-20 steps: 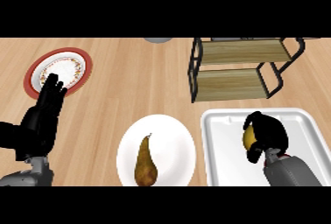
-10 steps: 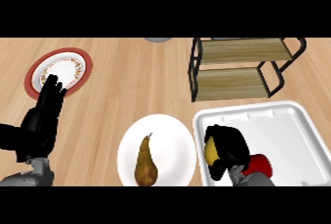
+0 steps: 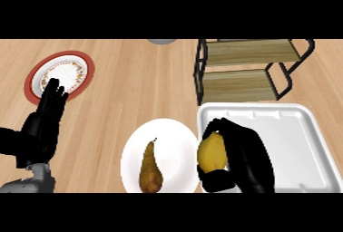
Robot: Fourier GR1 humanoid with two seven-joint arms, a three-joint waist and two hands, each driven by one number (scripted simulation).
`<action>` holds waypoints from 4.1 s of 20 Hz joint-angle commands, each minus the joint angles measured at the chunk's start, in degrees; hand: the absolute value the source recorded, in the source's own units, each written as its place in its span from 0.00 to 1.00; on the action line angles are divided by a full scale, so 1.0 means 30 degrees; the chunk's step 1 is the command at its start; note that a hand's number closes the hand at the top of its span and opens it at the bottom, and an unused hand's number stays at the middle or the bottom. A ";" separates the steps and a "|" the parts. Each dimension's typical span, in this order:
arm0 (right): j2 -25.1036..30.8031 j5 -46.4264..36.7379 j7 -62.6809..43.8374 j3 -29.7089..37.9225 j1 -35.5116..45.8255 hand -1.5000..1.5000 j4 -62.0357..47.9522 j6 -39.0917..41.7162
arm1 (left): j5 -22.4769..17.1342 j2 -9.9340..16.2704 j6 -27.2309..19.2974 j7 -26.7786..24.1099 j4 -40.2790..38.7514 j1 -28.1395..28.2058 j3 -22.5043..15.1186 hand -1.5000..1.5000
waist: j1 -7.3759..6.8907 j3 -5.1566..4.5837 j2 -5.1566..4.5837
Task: Pick the lemon from the tray and place it in the tiered shelf
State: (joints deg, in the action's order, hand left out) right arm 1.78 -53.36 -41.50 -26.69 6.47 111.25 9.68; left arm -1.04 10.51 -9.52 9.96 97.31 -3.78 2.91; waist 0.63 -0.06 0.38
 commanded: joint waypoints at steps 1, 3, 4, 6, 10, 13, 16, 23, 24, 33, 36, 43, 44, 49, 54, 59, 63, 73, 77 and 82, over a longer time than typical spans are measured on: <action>-0.0449 -0.0016 -0.2399 0.1347 0.0678 1.00 0.4456 0.0837 | -0.0157 0.0233 0.0170 0.0292 0.0396 0.0279 0.0246 0.50 | 0.0036 0.0005 0.0020; -0.0360 -0.0776 -0.3266 0.1764 0.0582 1.00 0.5772 0.0709 | -0.0379 0.0374 0.0318 0.0324 0.0028 -0.0129 0.0559 0.50 | 0.0061 0.0006 -0.0020; -0.0449 -0.1151 -0.4030 0.2122 0.1738 1.00 0.5825 0.1464 | 0.0076 0.0230 0.0233 0.0532 0.1251 0.0800 -0.0029 0.50 | -0.0176 0.0009 -0.0027; -0.0429 -0.1397 -0.5386 0.2395 0.2503 1.00 0.7060 0.2913 | -0.0356 0.0179 0.0494 0.0072 -0.0157 -0.0148 0.0430 0.50 | -0.0099 0.0004 -0.0071; 0.0161 -0.0235 -0.5587 0.5486 0.5112 1.00 0.6487 0.4557 | -0.0017 0.0127 0.0631 0.0055 0.0263 -0.0042 0.0232 0.50 | -0.0239 0.0012 -0.0108; 0.0531 0.0646 -0.3948 0.7545 0.6688 1.00 0.3392 0.3677 | 0.0208 -0.0307 0.0394 -0.0513 -0.0316 0.0055 0.0239 0.50 | -0.0290 0.0014 -0.0143; 0.1065 0.1382 -0.3340 0.9286 0.6689 1.00 0.3597 0.3351 | 0.0371 -0.0688 0.0128 0.0069 -0.0614 -0.0971 -0.0024 0.50 | -0.0214 0.0018 -0.0138; 0.1315 0.1066 -0.1307 1.0091 0.7557 1.00 -0.0285 0.0607 | 0.0489 -0.0496 0.0364 0.0212 -0.0488 -0.0998 0.0493 0.50 | -0.0247 0.0016 -0.0141; 0.2086 0.1442 0.0385 1.1081 0.7771 1.00 -0.2072 -0.0071 | 0.0253 -0.0328 0.0888 0.0466 0.2170 0.1538 0.0108 0.50 | -0.0417 0.0022 -0.0138; 0.2606 0.1565 0.4731 1.2338 0.9743 1.00 -0.8944 -0.4717 | 0.0101 -0.0516 0.1090 -0.0632 -0.0656 -0.0253 0.0839 0.50 | -0.0389 0.0018 -0.0174; 0.2160 0.1473 0.5942 1.2108 0.9707 1.00 -1.0406 -0.6466 | 0.0669 -0.0722 0.0985 0.0007 0.1352 0.1194 0.0182 0.50 | -0.0417 0.0022 -0.0147; 0.1818 0.2140 0.7221 1.3512 1.1472 1.00 -1.4861 -0.9457 | 0.0182 -0.0605 0.1373 -0.0832 -0.0714 -0.0054 0.0915 0.50 | -0.0424 0.0022 -0.0200; 0.1657 0.2461 0.7884 1.4046 1.2210 1.00 -1.6782 -1.0368 | 0.0513 -0.0648 0.1123 -0.0410 -0.0121 -0.0344 0.0636 0.50 | -0.0590 0.0032 -0.0253; 0.3251 0.4511 0.9089 1.4740 1.3930 0.00 -1.9770 -0.8287 | 0.0799 -0.1068 0.0958 -0.0986 -0.0374 -0.0294 0.0475 0.50 | -0.0449 0.0022 -0.0194; 0.3767 0.5901 1.1371 1.5243 1.4276 0.00 -2.1550 -0.8447 | 0.0204 -0.0783 0.1462 -0.0732 -0.0779 -0.0136 0.1097 0.50 | -0.0442 0.0022 -0.0201; 0.3507 0.7626 1.2692 1.5582 1.4320 0.00 -2.0126 -0.8239 | 0.0624 -0.0745 0.1132 -0.0459 -0.0970 -0.0986 0.1132 0.50 | -0.0306 0.0022 -0.0160; 0.3738 0.8737 1.1882 1.6374 1.5134 0.00 -1.9263 -0.8545 | 0.0546 -0.0798 0.1365 -0.0345 0.0197 0.0325 0.0952 0.50 | -0.0376 0.0020 -0.0132; 0.6575 1.0308 0.6810 1.8321 1.0741 0.00 -1.2791 -0.7086 | 0.0620 -0.0927 0.1117 0.0489 0.0888 0.0457 0.0963 0.50 | -0.0010 0.0018 -0.0001; 0.8445 1.2495 0.6464 2.0060 0.8537 0.00 -1.0559 -0.4835 | 0.0899 -0.0854 0.0929 0.0321 0.0456 0.0002 0.1073 0.50 | 0.0030 0.0023 -0.0021; 0.9970 1.5536 0.7386 2.1993 0.6121 0.00 -1.0196 -0.1980 | 0.0933 -0.0948 0.1254 0.0514 0.1040 0.0508 0.0713 0.50 | -0.0138 0.0027 -0.0088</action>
State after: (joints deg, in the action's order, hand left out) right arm 27.96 -12.50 -21.23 35.26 28.58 80.85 -1.01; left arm 1.30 7.72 -6.12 9.57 97.70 -3.18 6.12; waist 0.83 0.00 0.28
